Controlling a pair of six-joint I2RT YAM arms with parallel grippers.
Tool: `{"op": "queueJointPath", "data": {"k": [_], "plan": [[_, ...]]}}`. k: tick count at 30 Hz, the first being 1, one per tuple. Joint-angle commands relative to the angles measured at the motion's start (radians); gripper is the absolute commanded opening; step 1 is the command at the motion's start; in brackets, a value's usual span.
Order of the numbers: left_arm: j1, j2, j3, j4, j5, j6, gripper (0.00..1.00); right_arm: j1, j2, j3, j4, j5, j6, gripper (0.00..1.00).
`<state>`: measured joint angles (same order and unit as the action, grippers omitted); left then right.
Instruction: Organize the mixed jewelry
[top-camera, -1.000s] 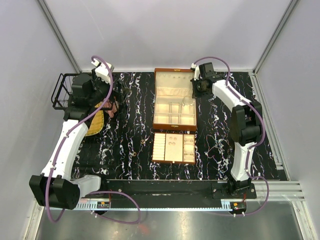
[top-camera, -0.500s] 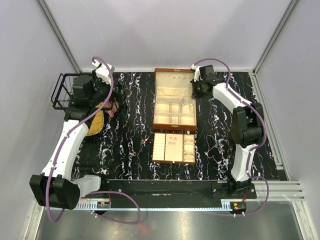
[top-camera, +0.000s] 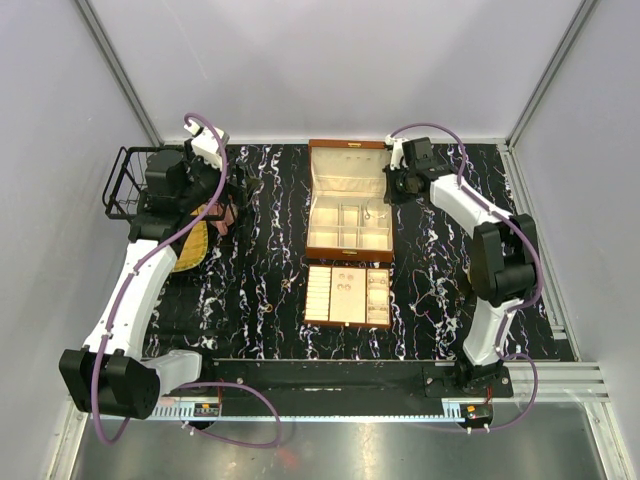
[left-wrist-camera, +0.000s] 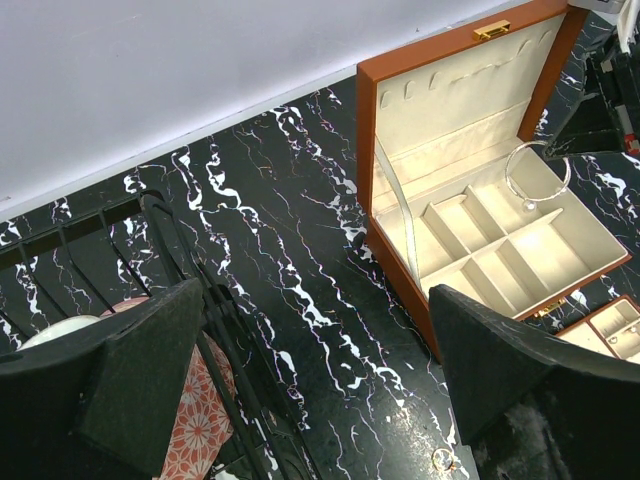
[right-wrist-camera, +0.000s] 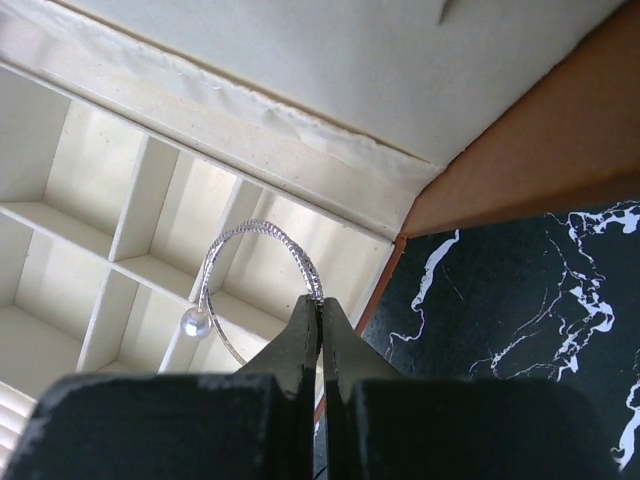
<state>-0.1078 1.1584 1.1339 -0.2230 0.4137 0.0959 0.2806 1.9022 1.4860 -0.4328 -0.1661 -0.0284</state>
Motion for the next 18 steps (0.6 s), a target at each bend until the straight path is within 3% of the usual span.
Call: {"op": "queueJointPath", "data": {"k": [1,8,18], "plan": [[-0.003,-0.028,-0.01,0.059,-0.009,-0.007,0.99,0.015,-0.052,-0.059,-0.011,-0.018,0.021,0.0],[-0.003,-0.031,-0.01,0.06,-0.006,-0.01,0.99,0.014,-0.103,-0.101,0.058,0.016,0.022,0.0],[-0.003,-0.031,-0.008,0.06,-0.003,-0.012,0.99,0.015,-0.084,0.003,0.045,0.086,-0.038,0.0]]}}
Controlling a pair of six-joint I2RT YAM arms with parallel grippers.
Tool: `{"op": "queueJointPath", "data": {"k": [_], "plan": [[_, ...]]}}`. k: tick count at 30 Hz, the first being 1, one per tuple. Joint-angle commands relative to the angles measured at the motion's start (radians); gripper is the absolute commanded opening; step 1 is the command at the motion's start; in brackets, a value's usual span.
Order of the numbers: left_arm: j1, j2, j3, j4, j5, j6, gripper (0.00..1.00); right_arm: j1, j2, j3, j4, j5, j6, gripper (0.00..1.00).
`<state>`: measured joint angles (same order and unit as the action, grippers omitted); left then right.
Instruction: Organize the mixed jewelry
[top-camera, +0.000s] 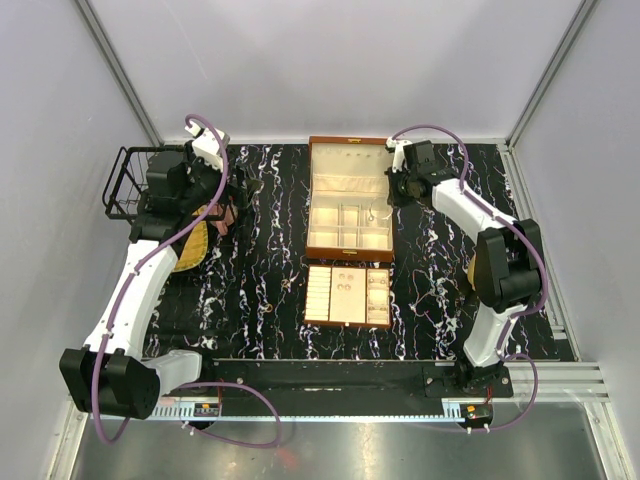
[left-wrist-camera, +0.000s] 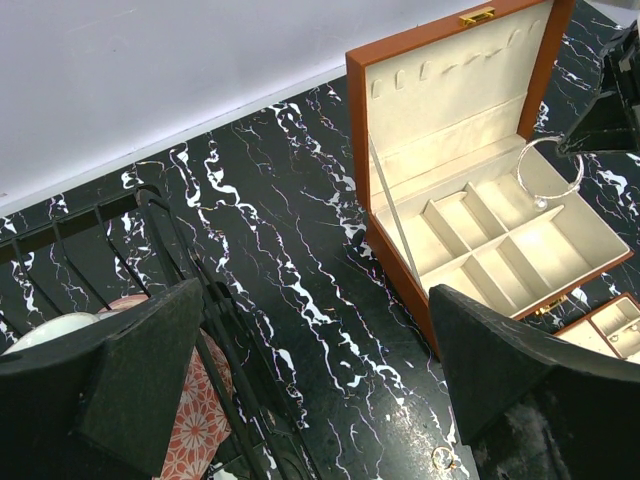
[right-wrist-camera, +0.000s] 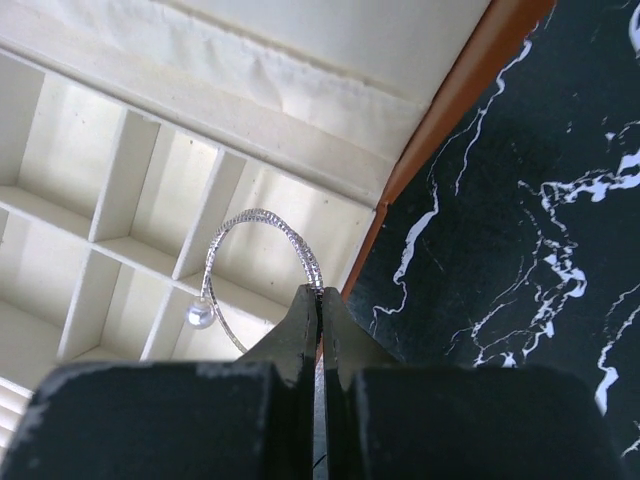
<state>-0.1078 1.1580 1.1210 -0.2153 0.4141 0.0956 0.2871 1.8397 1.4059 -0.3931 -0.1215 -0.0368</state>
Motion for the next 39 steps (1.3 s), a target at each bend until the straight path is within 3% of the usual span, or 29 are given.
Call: {"op": "queueJointPath", "data": {"k": [1,39], "plan": [[-0.001,-0.032,0.003,0.053,-0.003,-0.01,0.99,0.009,-0.022,0.09,0.003,0.043,-0.032,0.0],[-0.001,-0.034,-0.018,0.067,-0.008,-0.005,0.99,0.046,0.042,-0.01,0.102,0.045,-0.017,0.0]]}}
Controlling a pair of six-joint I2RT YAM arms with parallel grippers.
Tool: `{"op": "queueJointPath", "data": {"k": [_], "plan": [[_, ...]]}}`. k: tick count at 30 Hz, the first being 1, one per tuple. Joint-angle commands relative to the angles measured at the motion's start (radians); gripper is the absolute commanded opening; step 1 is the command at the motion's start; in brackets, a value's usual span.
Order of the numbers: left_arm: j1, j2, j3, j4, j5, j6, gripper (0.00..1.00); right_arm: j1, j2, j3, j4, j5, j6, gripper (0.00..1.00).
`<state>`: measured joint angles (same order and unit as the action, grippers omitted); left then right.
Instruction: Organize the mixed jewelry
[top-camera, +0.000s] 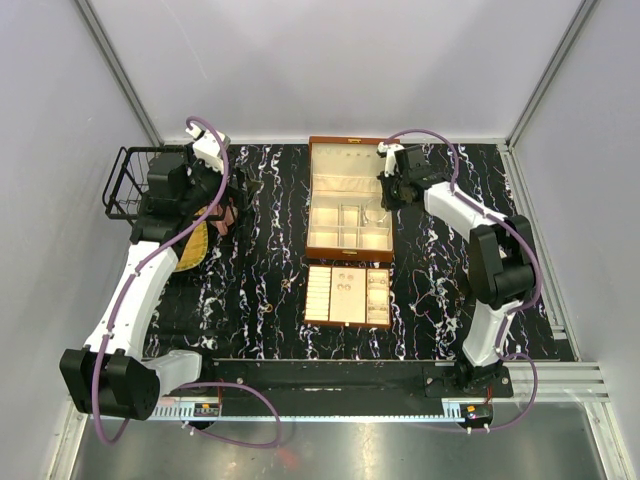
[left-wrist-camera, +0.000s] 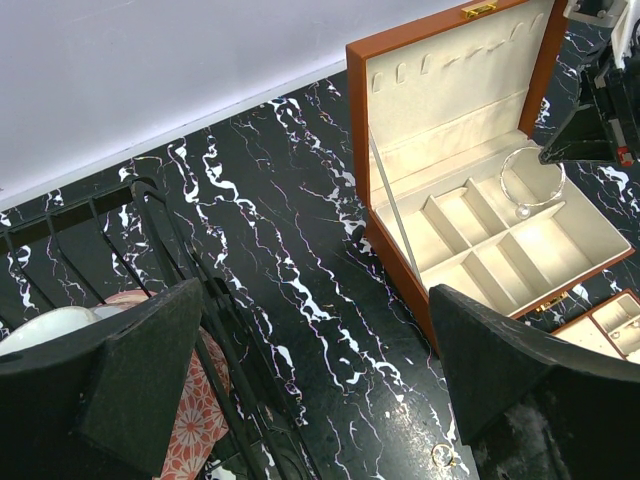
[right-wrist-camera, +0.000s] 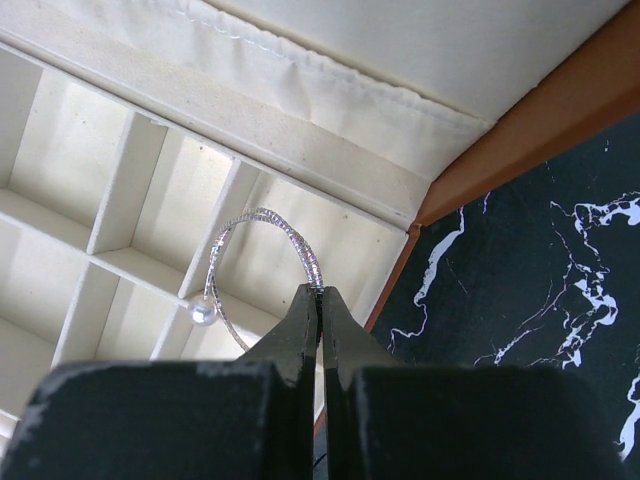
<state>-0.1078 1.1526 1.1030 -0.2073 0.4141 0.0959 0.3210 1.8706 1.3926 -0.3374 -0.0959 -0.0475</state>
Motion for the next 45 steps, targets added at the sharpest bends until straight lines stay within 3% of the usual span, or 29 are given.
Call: {"op": "queueJointPath", "data": {"k": [1,27,32,37,40,45], "plan": [[-0.003,-0.028,-0.002,0.057,-0.009,-0.005,0.99,0.012,0.013,0.005,0.049,0.022,-0.008,0.0],[-0.001,-0.028,-0.006,0.062,0.003,-0.005,0.99,0.018,0.071,0.005,0.061,0.064,-0.034,0.01],[-0.003,-0.031,-0.006,0.06,0.005,-0.005,0.99,0.021,0.067,0.005,0.051,0.059,-0.034,0.13],[-0.003,-0.034,-0.008,0.062,0.005,-0.004,0.99,0.021,0.048,0.014,0.034,0.064,-0.028,0.37],[-0.003,-0.034,-0.008,0.062,0.005,-0.004,0.99,0.021,0.032,0.02,0.023,0.07,-0.029,0.43],[-0.003,-0.037,-0.009,0.06,0.005,-0.002,0.99,0.021,-0.033,0.031,-0.018,0.058,-0.038,0.43]]}}
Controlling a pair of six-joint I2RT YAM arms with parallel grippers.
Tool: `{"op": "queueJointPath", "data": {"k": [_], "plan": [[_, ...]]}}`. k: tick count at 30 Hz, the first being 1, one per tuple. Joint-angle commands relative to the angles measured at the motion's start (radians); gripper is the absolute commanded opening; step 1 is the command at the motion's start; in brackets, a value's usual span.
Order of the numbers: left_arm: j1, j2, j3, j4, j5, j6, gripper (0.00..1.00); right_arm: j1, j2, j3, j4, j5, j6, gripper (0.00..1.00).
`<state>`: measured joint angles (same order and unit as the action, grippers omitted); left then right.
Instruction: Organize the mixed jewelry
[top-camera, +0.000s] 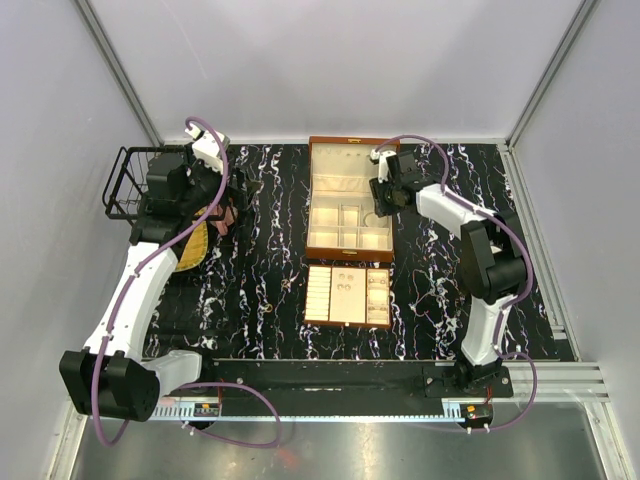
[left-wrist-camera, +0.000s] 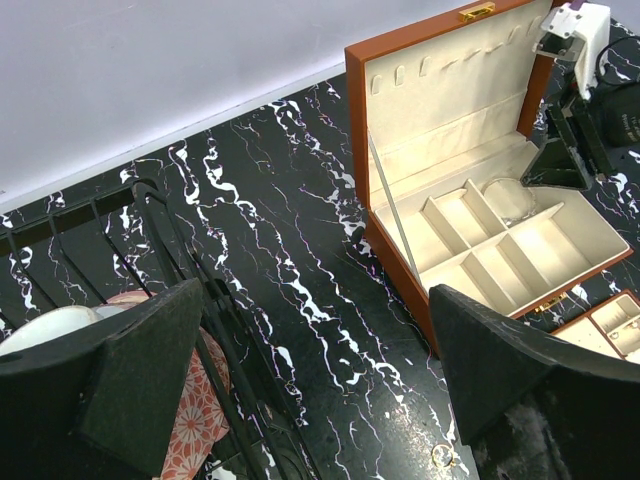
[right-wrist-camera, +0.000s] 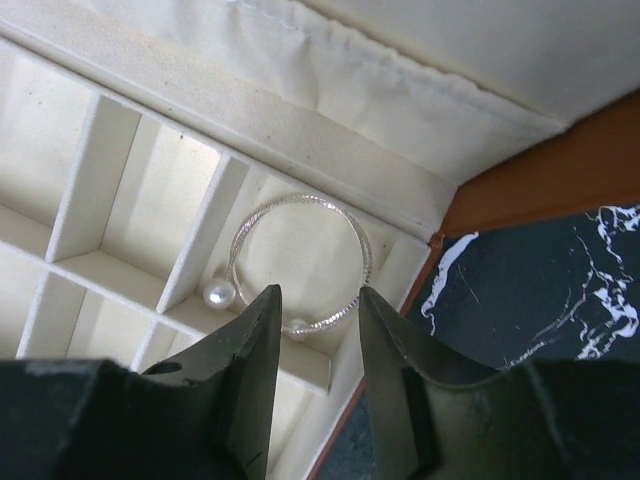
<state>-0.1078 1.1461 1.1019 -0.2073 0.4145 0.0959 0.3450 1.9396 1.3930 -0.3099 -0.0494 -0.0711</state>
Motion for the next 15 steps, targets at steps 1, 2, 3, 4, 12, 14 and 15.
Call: {"op": "queueJointPath", "data": {"k": [1,2,3,4,12,14,15], "plan": [[-0.001,-0.029,-0.007,0.057,0.006,0.001,0.99,-0.003,-0.119,0.028,-0.052,0.008,-0.018,0.43],[-0.003,-0.028,-0.005,0.054,0.015,0.004,0.99,-0.003,-0.155,0.026,-0.058,0.0,-0.025,0.43],[-0.003,-0.025,-0.004,0.052,0.021,0.005,0.99,-0.003,-0.178,0.015,-0.072,-0.006,-0.033,0.43],[-0.003,-0.025,-0.001,0.051,0.027,0.01,0.99,-0.003,-0.2,0.011,-0.083,-0.012,-0.039,0.43],[-0.01,-0.009,0.012,-0.017,0.115,0.034,0.99,-0.005,-0.436,-0.109,-0.233,-0.03,-0.165,0.35],[-0.016,-0.008,0.01,-0.041,0.13,0.045,0.99,-0.004,-0.485,-0.144,-0.262,-0.014,-0.203,0.34],[-0.016,-0.006,0.01,-0.049,0.133,0.056,0.99,-0.003,-0.499,-0.185,-0.279,-0.003,-0.213,0.33]]}}
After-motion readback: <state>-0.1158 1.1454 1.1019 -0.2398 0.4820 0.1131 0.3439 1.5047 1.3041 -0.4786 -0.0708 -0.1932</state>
